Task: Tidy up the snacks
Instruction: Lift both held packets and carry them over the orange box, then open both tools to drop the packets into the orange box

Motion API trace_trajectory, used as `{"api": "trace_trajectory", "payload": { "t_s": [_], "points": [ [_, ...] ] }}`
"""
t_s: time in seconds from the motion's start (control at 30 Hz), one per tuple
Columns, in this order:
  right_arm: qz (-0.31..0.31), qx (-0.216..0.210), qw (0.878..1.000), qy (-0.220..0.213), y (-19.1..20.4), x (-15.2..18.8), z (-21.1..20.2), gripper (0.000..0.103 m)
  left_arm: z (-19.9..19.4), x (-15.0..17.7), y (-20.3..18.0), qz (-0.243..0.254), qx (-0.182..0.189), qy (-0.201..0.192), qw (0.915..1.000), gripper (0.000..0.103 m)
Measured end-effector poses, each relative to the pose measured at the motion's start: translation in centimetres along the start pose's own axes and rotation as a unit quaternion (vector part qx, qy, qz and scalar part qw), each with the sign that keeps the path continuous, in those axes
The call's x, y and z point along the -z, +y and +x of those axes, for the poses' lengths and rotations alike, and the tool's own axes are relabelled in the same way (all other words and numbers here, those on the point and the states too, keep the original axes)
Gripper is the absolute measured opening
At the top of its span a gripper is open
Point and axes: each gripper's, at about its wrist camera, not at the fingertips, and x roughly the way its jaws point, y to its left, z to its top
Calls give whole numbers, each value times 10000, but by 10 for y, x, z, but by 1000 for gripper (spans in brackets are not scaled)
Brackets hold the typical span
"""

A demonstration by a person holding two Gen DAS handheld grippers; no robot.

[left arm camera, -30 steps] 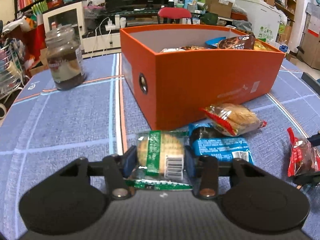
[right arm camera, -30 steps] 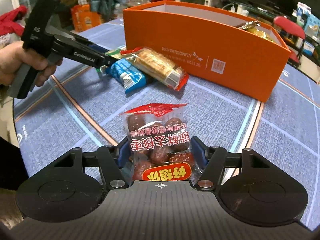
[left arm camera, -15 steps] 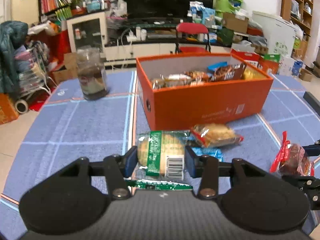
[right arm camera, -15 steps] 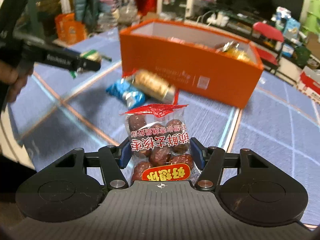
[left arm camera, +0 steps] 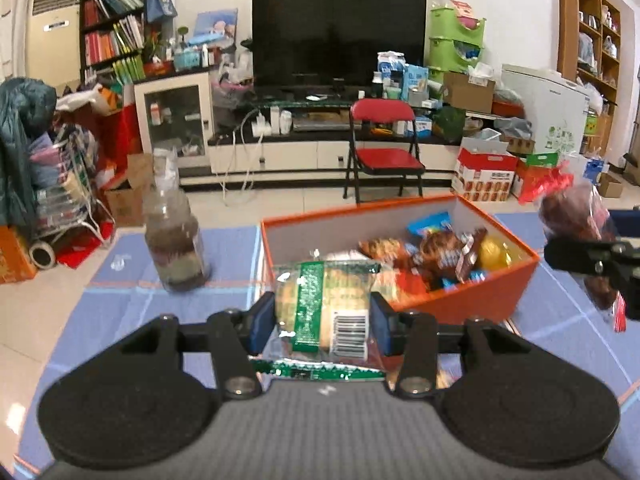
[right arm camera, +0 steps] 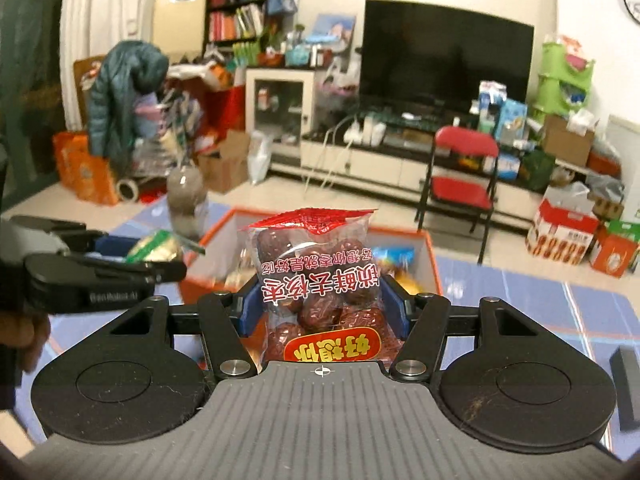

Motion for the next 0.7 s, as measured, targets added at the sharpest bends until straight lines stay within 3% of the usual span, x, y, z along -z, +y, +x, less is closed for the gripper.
{"api": "trace_trajectory", "payload": {
  "t_s": [0.17, 0.7],
  "points": [
    [150, 34, 9999, -36, -7, -20, 28, 48, 25, -17, -6, 93, -129, 90, 9998, 46],
    [254, -8, 9995, 195, -16, -27, 90, 48, 76, -29, -12, 111, -391, 375, 9985, 46]
  ]
}}
